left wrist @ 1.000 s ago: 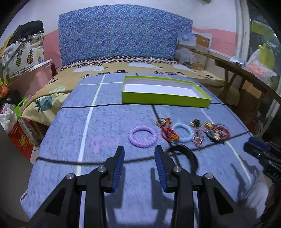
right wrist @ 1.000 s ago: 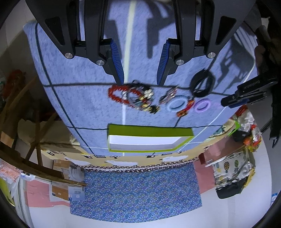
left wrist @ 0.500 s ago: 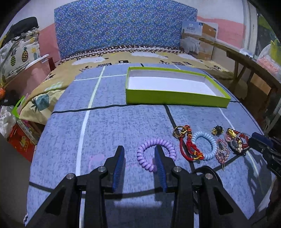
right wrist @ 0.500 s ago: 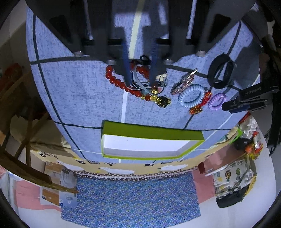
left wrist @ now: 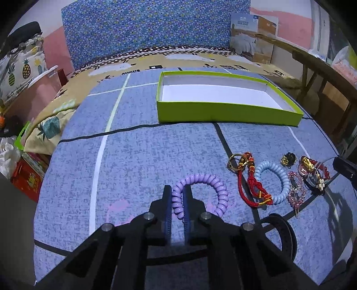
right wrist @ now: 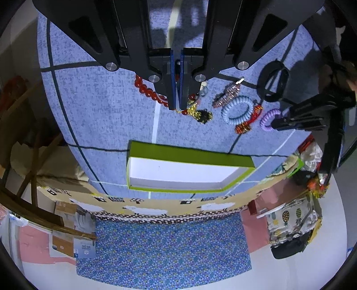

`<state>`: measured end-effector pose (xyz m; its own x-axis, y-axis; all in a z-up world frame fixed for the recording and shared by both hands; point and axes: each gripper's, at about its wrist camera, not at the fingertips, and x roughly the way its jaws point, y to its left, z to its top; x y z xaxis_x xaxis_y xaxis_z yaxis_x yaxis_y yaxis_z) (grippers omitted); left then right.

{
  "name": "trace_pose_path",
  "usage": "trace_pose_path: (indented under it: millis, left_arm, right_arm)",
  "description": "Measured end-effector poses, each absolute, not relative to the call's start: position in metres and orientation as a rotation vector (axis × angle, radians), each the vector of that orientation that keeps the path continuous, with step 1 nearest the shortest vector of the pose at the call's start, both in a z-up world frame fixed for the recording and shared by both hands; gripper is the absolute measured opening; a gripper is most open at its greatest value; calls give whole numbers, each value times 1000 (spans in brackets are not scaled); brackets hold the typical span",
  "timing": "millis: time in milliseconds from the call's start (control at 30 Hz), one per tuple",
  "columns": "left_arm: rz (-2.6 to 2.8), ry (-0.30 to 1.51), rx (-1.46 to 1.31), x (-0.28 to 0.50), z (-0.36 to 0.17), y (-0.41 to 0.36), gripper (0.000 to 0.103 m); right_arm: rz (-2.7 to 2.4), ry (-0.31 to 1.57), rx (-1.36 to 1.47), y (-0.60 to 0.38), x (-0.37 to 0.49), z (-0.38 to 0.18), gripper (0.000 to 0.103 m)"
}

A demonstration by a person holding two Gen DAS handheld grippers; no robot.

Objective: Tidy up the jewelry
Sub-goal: 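Carry both items into the lime-green box and open both tools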

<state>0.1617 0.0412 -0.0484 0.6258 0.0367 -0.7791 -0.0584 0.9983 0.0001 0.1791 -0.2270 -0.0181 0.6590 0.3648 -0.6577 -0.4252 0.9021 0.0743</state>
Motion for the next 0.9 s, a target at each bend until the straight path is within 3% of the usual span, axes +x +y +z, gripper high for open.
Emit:
trace_pose_path:
  millis: [900]
  left_arm:
    - [-51,716,-48,179,24,44,9]
  right_arm:
    - [512,563,-91,-216,216,61,2]
